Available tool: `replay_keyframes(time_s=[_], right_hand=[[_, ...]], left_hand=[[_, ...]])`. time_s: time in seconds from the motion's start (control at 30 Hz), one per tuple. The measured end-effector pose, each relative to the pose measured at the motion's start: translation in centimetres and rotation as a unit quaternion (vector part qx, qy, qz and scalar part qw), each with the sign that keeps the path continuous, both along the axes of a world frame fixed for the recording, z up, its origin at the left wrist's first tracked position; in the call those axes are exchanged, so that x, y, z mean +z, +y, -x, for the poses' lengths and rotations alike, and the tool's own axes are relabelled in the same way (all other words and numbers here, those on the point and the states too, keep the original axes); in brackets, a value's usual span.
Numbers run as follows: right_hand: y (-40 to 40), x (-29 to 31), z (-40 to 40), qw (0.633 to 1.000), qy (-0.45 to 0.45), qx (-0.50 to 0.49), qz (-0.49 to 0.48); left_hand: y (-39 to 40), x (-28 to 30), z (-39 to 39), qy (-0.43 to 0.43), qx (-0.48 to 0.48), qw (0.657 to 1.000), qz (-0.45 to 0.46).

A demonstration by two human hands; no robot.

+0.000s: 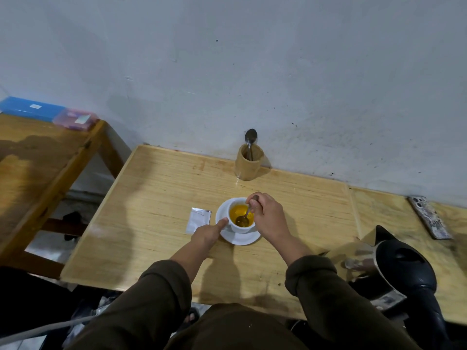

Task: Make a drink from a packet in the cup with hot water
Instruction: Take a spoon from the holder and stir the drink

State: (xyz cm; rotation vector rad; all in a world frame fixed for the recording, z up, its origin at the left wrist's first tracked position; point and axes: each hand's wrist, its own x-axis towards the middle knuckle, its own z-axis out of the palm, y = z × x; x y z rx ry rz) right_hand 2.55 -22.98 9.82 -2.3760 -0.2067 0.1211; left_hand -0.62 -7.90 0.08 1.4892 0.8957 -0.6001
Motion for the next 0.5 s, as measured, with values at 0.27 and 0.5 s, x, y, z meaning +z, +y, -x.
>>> replay_keyframes(time_s=[0.27, 0.5], right_hand=[[-0.2, -0.5, 0.6, 0.999, -0.039, -0.012, 0.004], [-0.6, -0.1, 1.9, 0.999, 0.011, 0.01, -0.053]], left_hand=[[-0.1, 0.5, 0.0, -0.002, -0.016, 1.0, -0.009], [-0.2, 0.8, -0.1, -0.006, -0.027, 1.0, -0.015]])
